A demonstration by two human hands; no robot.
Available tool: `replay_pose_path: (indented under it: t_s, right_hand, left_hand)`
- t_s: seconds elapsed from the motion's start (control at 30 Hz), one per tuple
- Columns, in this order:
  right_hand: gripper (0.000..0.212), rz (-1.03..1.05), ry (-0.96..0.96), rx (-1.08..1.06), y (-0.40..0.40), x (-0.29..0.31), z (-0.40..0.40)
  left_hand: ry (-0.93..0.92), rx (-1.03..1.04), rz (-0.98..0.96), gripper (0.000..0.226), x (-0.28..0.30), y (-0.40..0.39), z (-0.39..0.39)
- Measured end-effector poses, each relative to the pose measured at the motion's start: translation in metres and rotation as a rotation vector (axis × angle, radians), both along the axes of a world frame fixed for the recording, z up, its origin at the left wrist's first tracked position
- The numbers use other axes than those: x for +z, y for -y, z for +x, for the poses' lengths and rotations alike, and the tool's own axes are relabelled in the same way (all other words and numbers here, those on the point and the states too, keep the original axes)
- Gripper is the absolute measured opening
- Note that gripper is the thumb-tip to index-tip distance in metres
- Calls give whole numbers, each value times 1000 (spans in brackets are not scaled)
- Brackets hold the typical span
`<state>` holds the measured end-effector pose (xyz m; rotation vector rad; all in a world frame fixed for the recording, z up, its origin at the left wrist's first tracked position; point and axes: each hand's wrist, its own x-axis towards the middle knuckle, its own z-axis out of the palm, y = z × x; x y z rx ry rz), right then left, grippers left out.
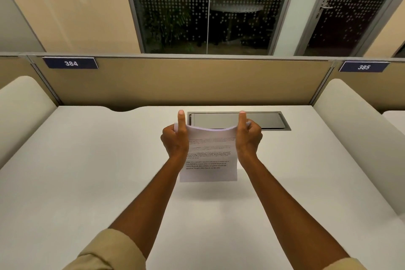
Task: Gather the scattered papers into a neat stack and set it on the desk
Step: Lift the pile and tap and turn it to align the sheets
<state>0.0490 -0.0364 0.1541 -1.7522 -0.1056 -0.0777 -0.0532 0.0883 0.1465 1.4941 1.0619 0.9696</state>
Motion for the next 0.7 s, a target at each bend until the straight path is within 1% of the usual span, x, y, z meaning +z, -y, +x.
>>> replay_pose_path:
  t_s: [0.07,0.3,0.43,0.6,0.7]
  right_hand:
    - [59,18,24,-17,-4,-1,-3]
    - [60,129,-12,-26,-8,11,2]
    - [56,141,38,1,-6,11,6]
    - [49,154,158,117,1,4,7]
    - [57,130,106,241,10,-6,8]
  left_hand:
    - [3,37,-9,68,1,3,2]
    - [76,80,-24,70,14,-1,9]
    - [94,90,-24,68,19,-2,13]
    - [106,99,-57,66,22,-4,15]
    - [104,104,-68,66,23,-6,15]
